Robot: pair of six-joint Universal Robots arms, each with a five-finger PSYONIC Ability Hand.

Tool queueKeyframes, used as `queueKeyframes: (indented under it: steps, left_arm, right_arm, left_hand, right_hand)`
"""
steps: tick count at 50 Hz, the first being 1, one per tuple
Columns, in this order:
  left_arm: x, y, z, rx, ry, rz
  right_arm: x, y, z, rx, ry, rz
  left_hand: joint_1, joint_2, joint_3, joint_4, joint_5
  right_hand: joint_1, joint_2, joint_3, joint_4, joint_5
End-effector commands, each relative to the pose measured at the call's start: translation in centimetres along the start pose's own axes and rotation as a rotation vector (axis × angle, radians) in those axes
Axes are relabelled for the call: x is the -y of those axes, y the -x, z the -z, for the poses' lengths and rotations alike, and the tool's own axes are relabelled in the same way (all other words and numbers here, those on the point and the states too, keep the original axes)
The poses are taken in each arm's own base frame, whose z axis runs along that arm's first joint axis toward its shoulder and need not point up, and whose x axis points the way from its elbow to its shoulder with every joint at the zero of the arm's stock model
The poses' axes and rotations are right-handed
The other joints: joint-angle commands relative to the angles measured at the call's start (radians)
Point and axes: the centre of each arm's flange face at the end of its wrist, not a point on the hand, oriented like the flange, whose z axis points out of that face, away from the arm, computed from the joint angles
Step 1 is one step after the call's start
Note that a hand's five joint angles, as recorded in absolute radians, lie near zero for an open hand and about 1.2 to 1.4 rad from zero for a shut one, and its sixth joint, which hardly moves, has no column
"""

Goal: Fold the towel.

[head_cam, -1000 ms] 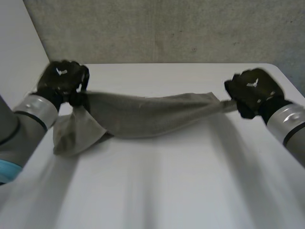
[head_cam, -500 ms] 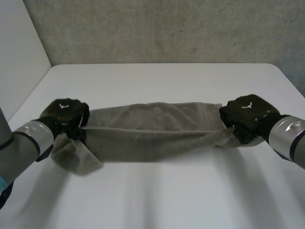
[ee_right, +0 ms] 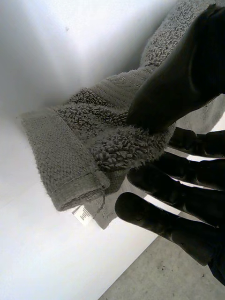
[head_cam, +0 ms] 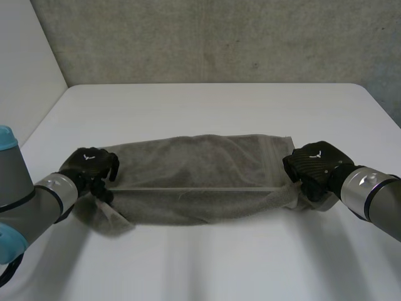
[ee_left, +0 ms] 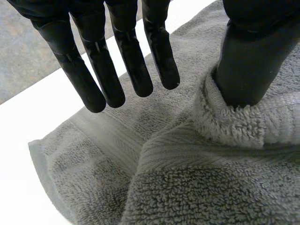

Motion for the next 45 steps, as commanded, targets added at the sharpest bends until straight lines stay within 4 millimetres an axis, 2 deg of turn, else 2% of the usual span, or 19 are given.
queueKeyframes:
  steps: [1,7,13,17,26,29,31,32,33,34,36,37,38,39,40,41,42,44,45]
  left_arm:
    - [-0.6,-0.6,0.3,-0.023,0.016,0.004]
    - [-0.7,-0.7,0.7,-0.039,0.015,0.027]
    - [0.1,-0.7,0.9,-0.151,-0.053,0.088]
    - [-0.1,0.3,0.7,-0.127,-0.053,0.107]
    - [-0.1,-0.2,1.3,-0.155,-0.005,0.105]
    - [0.6,-0.1,1.3,-0.158,-0.007,0.097]
    - [1.2,0.2,0.8,-0.153,-0.032,0.083]
    - [2.1,0.6,0.2,-0.139,-0.066,0.065]
    - [3.5,1.2,-0.4,-0.117,-0.118,0.034]
    - [3.5,1.2,-0.5,-0.116,-0.118,0.034]
    - [6.9,2.6,-2.2,-0.038,-0.231,-0.026]
    - [6.9,2.6,-2.2,-0.037,-0.231,-0.026]
    - [9.6,3.3,-2.7,0.010,-0.316,-0.058]
    - [9.6,3.3,-2.7,0.011,-0.317,-0.058]
    - [13.0,3.9,-2.9,0.068,-0.429,-0.086]
    - [16.6,4.6,-2.6,0.124,-0.564,-0.114]
    - [16.7,4.6,-2.6,0.125,-0.565,-0.114]
    - [23.1,4.9,-0.6,0.196,-0.837,-0.174]
    - [23.1,4.9,-0.6,0.196,-0.839,-0.174]
  right_arm:
    - [-0.1,0.0,-0.1,0.000,-0.001,0.002]
    - [-0.1,0.0,-0.2,-0.004,-0.007,0.004]
    - [-0.3,0.0,-0.3,-0.007,-0.005,0.005]
    - [-0.4,0.0,-0.4,-0.007,-0.009,0.006]
    - [-1.0,0.1,-0.7,0.003,0.039,0.033]
    - [-0.8,0.1,-0.8,0.011,0.031,0.098]
    - [0.5,-0.7,-1.3,-0.019,-0.029,0.161]
    - [0.5,-0.7,-1.3,-0.019,-0.029,0.161]
    - [1.7,-1.6,-2.0,-0.065,-0.097,0.192]
    - [1.7,-1.6,-2.0,-0.065,-0.098,0.192]
    - [5.0,-4.3,-3.8,-0.221,-0.310,0.259]
    - [5.1,-4.3,-3.8,-0.222,-0.312,0.259]
    - [7.3,-6.0,-4.1,-0.328,-0.448,0.289]
    - [9.9,-7.5,-4.0,-0.429,-0.604,0.319]
    - [9.9,-7.5,-4.0,-0.430,-0.605,0.319]
    - [12.7,-9.0,-3.3,-0.540,-0.761,0.343]
    - [12.8,-9.0,-3.3,-0.541,-0.763,0.343]
    - [18.0,-11.7,0.0,-0.730,-1.013,0.352]
    - [18.0,-11.7,0.0,-0.731,-1.014,0.352]
  left_hand:
    - [0.454,0.454,0.453,0.450,0.451]
    - [0.454,0.455,0.453,0.450,0.452]
    - [0.454,0.455,0.453,0.450,0.452]
    - [0.454,0.455,0.453,0.450,0.452]
    - [0.454,0.455,0.453,0.450,0.452]
    - [0.454,0.455,0.453,0.450,0.452]
    - [0.454,0.455,0.453,0.450,0.452]
    - [0.454,0.455,0.453,0.450,0.452]
    - [0.454,0.455,0.453,0.450,0.452]
    - [0.454,0.455,0.453,0.450,0.452]
    - [0.454,0.455,0.453,0.450,0.452]
    - [0.454,0.455,0.453,0.450,0.452]
    - [0.454,0.455,0.453,0.450,0.452]
    - [0.454,0.455,0.453,0.450,0.452]
    - [0.454,0.455,0.453,0.450,0.452]
    - [0.454,0.455,0.453,0.450,0.452]
    - [0.454,0.455,0.453,0.450,0.452]
    - [0.454,0.455,0.453,0.450,0.452]
    - [0.454,0.455,0.453,0.450,0.452]
  right_hand:
    - [0.081,0.096,0.060,0.059,0.077]
    - [0.081,0.096,0.060,0.059,0.077]
    - [0.081,0.096,0.060,0.059,0.077]
    - [0.081,0.096,0.060,0.059,0.077]
    - [0.081,0.096,0.060,0.059,0.077]
    - [0.081,0.096,0.060,0.059,0.077]
    - [0.081,0.096,0.060,0.059,0.077]
    - [0.081,0.096,0.060,0.059,0.077]
    - [0.081,0.096,0.060,0.059,0.077]
    - [0.081,0.096,0.060,0.059,0.077]
    - [0.081,0.096,0.060,0.059,0.077]
    - [0.081,0.096,0.060,0.059,0.077]
    - [0.081,0.096,0.060,0.059,0.077]
    - [0.081,0.096,0.060,0.059,0.077]
    - [0.081,0.096,0.060,0.059,0.077]
    - [0.081,0.096,0.060,0.059,0.077]
    - [0.081,0.096,0.060,0.059,0.077]
    - [0.081,0.096,0.060,0.059,0.077]
    - [0.081,0.096,0.060,0.059,0.077]
